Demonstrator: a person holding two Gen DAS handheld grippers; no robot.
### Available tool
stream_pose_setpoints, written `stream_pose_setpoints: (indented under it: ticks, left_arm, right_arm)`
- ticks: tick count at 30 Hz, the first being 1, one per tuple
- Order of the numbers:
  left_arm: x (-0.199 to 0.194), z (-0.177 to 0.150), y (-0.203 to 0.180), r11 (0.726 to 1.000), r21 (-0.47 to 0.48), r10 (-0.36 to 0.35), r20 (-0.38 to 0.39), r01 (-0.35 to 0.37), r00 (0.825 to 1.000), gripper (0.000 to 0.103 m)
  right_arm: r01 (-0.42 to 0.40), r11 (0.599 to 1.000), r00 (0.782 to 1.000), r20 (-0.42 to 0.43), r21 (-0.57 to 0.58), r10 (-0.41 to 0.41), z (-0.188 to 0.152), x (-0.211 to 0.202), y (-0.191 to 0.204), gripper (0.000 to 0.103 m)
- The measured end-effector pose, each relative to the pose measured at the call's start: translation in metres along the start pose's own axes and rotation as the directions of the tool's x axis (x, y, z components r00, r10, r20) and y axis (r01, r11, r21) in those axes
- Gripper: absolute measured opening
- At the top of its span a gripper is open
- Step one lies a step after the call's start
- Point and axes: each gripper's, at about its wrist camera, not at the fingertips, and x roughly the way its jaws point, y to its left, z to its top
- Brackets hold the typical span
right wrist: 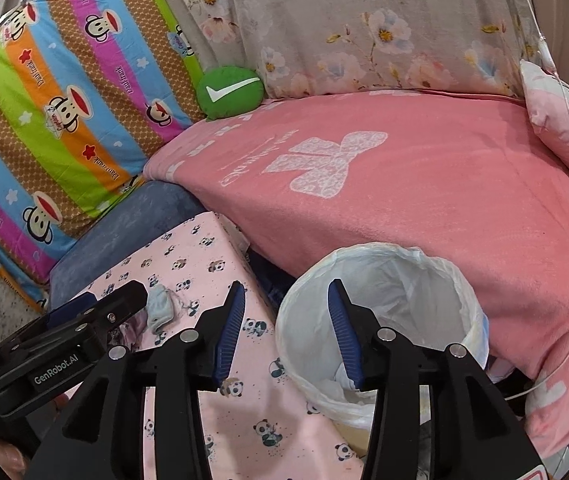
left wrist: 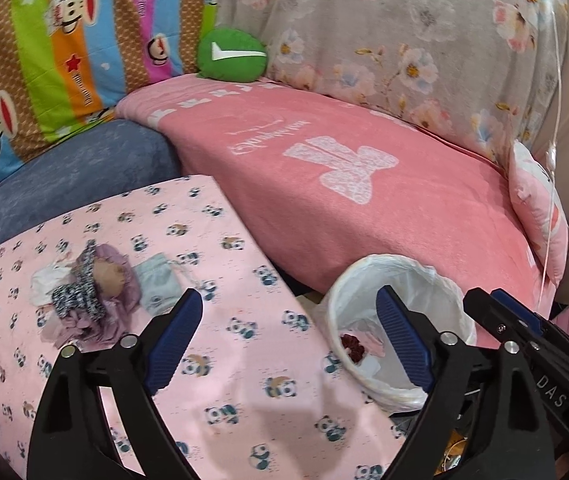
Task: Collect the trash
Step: 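Open the left gripper to release the sock into the bin, then grasp the white glove with the left gripper while the right gripper grasps the leopard-print scrunchie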
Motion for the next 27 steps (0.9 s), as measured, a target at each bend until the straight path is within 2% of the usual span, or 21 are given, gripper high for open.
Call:
stream_pose_setpoints:
  ticks: [2,11,20,27]
  left_arm:
    - [-0.002,-0.003,0.015,0.999,-0.025,0.02,-0.001,-0.02,1.0,0.086]
    - [-0.011,-0.022,0.091,0.985,-0.122,0.12,-0.021,-0.122,0.993,0.087]
    - [-0.011,-0.037,0.173,0.95,-0.233,0.198,-0.067,-0.208,0.978,0.087]
    - [0.0,-0.043,0.233,0.921,-0.274,0.255,-0.111,-0.276,0.961,0.087]
  right_arm:
    - [-0.011,1.0,1.0,-0.005,-0.016,0.011,-0.003,0.003,0.014,0.051]
    - [-0.087,0.991,0.994,-0.078,-0.103,0.079,-0.025,0.027,0.083,0.051]
    - [-0.169,0.968,0.976,-0.165,-0.186,0.139,-0.051,0.061,0.158,0.051]
    - [-0.223,0.949,0.958,-0.229,-0.223,0.171,-0.068,0.097,0.211,0.051]
